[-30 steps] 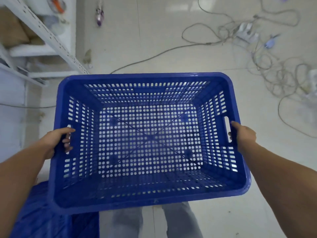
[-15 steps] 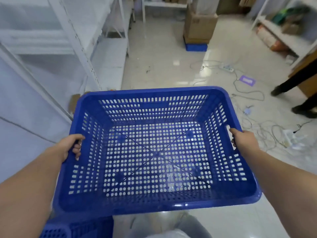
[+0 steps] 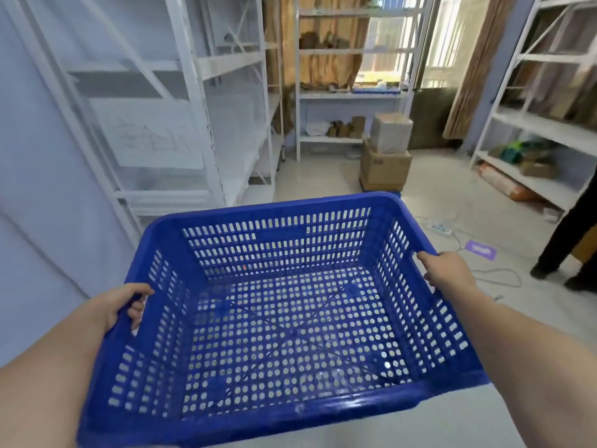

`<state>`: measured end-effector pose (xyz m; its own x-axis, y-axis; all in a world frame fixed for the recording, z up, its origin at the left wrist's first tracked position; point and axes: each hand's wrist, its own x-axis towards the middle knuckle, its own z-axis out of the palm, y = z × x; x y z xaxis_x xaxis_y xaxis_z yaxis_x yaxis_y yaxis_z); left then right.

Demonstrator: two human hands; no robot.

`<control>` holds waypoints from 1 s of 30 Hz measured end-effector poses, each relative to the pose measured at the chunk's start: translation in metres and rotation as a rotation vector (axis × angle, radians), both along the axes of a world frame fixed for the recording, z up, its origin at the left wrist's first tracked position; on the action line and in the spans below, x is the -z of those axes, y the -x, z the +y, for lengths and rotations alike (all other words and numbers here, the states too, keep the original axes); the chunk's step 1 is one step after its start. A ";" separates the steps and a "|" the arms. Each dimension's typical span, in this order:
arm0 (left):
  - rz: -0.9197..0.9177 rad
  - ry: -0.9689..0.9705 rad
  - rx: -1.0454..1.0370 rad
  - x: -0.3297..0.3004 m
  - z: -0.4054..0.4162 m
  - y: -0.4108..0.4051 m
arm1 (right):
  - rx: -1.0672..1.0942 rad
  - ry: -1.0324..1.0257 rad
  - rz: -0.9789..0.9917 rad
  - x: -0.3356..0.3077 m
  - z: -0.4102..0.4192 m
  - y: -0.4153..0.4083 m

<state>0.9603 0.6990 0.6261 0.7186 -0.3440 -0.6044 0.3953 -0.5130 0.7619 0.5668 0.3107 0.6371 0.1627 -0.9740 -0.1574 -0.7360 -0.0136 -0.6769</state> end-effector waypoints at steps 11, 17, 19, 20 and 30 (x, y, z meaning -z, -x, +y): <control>-0.046 0.036 -0.159 -0.063 0.039 -0.003 | -0.150 0.062 0.016 -0.040 -0.023 -0.072; -0.067 0.015 -0.306 -0.063 0.066 0.029 | -0.309 0.049 0.019 -0.040 -0.034 -0.116; -0.061 -0.003 -0.335 -0.062 0.078 0.042 | -0.348 0.033 0.012 -0.037 -0.035 -0.131; -0.060 -0.005 -0.370 -0.061 0.085 0.049 | -0.376 0.034 0.003 -0.034 -0.034 -0.140; -0.037 0.016 -0.729 -0.059 0.195 0.148 | -0.796 -0.056 -0.014 -0.023 0.033 -0.238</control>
